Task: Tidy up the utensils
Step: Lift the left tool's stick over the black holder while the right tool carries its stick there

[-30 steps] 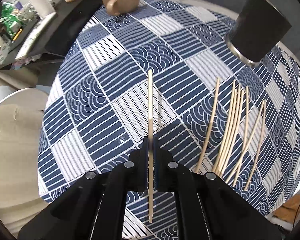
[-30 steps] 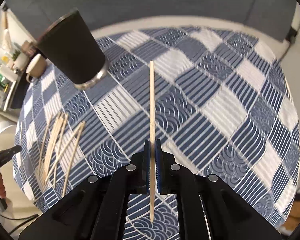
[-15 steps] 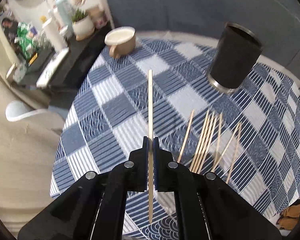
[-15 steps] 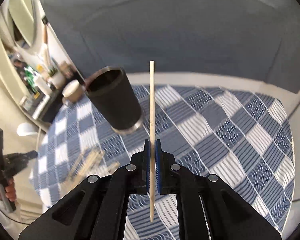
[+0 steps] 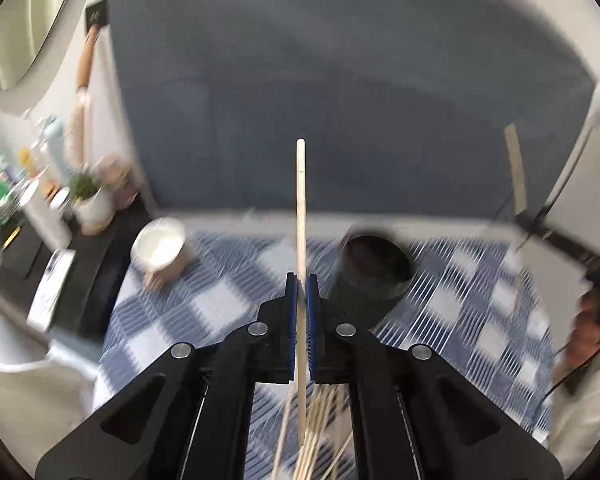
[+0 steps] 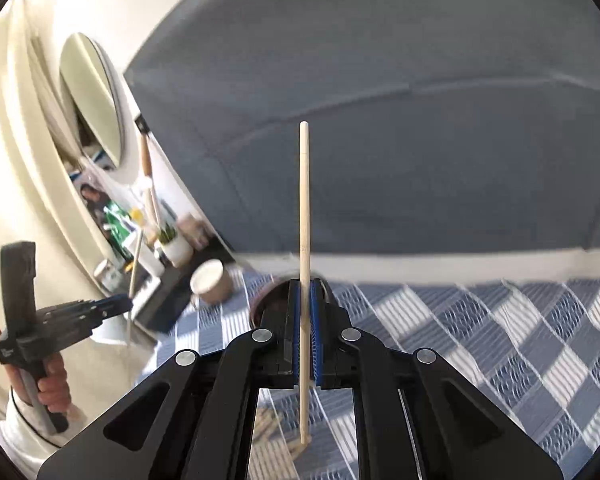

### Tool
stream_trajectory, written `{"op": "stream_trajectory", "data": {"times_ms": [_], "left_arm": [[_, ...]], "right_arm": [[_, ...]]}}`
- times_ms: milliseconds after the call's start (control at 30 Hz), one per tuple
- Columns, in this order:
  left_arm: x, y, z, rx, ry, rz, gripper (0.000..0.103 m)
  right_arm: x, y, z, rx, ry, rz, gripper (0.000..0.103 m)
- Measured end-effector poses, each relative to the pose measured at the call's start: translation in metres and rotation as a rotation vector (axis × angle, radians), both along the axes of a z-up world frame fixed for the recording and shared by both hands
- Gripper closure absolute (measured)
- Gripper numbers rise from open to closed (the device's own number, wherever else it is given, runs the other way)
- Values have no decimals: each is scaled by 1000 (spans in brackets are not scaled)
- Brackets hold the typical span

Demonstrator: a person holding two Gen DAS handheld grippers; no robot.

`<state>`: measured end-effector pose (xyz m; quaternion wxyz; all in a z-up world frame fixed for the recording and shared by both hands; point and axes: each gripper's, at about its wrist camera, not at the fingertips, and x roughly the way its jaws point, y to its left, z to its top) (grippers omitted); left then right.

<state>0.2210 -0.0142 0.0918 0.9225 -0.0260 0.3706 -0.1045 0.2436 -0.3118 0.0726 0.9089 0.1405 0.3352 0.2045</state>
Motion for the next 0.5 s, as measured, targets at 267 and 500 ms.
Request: {"op": "stream_trajectory", "data": {"times_ms": [267,500], "left_arm": [[52,-8,14,-231,-149,-126,98],[101,-26,-17,-317,-126,-184,98]], "right_arm": [[49,31,16,56,-105,39,98],[86,55,-9,72,-113,53,98]]}}
